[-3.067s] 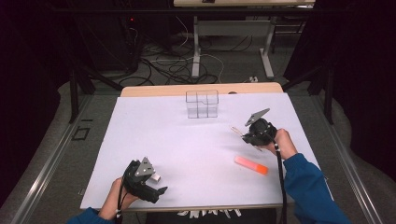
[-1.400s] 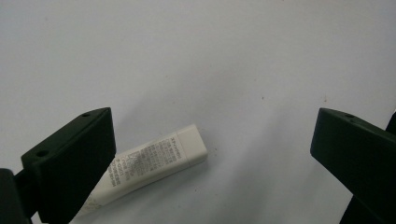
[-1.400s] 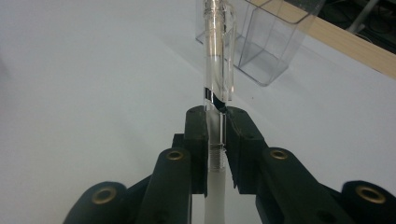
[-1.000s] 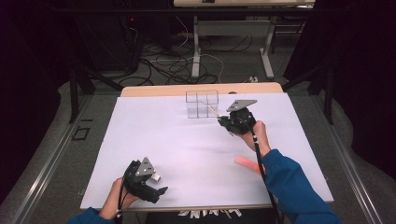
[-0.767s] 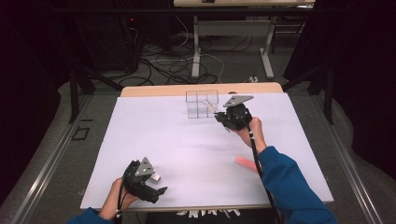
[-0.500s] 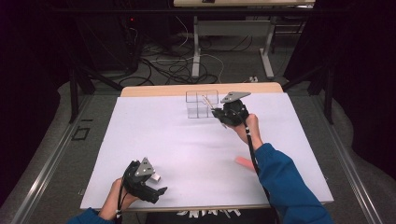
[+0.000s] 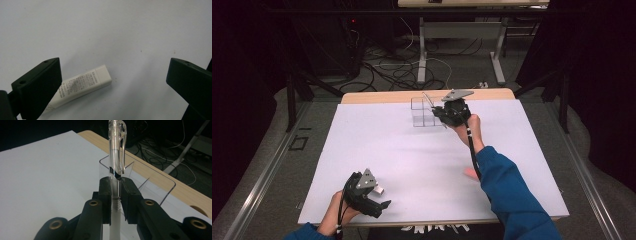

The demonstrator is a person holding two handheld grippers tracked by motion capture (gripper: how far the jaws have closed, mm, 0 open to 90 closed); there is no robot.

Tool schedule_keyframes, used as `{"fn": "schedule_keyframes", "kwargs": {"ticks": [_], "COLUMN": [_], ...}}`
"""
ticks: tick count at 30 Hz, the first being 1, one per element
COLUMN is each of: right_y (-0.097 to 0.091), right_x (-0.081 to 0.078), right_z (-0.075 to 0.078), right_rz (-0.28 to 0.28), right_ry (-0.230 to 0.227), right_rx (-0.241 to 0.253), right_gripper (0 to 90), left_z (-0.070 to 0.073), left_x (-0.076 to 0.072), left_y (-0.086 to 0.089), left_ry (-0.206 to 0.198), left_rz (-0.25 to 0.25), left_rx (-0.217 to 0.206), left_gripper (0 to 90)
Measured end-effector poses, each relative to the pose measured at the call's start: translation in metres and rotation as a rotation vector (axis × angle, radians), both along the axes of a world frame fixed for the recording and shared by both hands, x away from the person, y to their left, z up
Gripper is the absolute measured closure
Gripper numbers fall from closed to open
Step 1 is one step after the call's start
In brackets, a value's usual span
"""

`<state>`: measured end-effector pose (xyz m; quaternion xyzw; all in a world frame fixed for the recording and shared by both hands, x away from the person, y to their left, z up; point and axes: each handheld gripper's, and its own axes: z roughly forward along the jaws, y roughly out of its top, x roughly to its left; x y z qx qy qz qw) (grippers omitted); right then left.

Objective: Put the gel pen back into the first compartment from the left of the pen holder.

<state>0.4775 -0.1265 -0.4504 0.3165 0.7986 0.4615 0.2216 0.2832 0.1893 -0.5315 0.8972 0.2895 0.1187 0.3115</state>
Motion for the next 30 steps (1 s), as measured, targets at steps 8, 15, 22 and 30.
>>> {"fn": "schedule_keyframes", "kwargs": {"ticks": [8,15,22,30], "right_y": [0.008,0.016,0.028,0.038], "right_x": [0.012,0.024,0.034,0.042], "right_z": [0.000,0.002,0.000,0.002], "right_rz": [-0.016,-0.025,-0.034,-0.038], "right_ry": [-0.037,-0.062,-0.092,-0.131], "right_rx": [0.033,0.052,0.071,0.088], "right_gripper": [79.2,79.2,79.2,79.2], "left_z": [0.000,-0.002,-0.003,-0.002], "left_x": [0.000,0.001,0.002,0.002], "left_y": [0.000,0.000,0.000,-0.001], "left_ry": [0.002,-0.008,-0.008,-0.009], "left_rz": [-0.002,0.008,0.002,0.002], "left_rx": [-0.001,-0.014,-0.018,-0.019], "left_gripper": [0.2,0.3,0.2,0.2]}}
